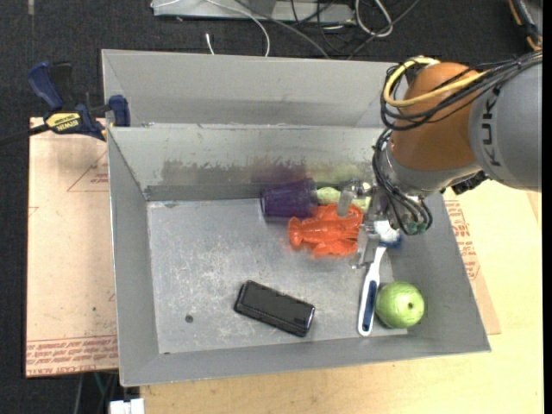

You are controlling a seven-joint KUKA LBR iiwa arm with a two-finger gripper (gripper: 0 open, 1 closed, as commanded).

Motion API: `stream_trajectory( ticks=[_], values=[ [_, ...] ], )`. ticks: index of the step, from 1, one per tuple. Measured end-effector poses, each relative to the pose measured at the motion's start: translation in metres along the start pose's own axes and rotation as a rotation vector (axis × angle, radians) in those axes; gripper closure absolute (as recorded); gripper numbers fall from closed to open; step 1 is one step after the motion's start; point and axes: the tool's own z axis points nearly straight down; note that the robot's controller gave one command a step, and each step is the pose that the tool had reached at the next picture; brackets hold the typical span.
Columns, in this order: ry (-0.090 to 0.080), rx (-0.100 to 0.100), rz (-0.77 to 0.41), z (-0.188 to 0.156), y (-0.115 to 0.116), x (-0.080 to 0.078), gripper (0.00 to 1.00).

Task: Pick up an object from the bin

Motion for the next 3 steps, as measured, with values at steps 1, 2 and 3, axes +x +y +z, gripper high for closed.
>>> stream_trajectory(
  ticks=[1,2,3],
  values=[
    [-0.008,0.001,-0.002,-0.005,0.0,-0.002,0.0],
    [-0.006,-0.002,0.113,0.088,0.034,-0.006,0.0],
    [-0.019,0.0,0.138,0.086,0.047,0.005,0.0]
  ],
)
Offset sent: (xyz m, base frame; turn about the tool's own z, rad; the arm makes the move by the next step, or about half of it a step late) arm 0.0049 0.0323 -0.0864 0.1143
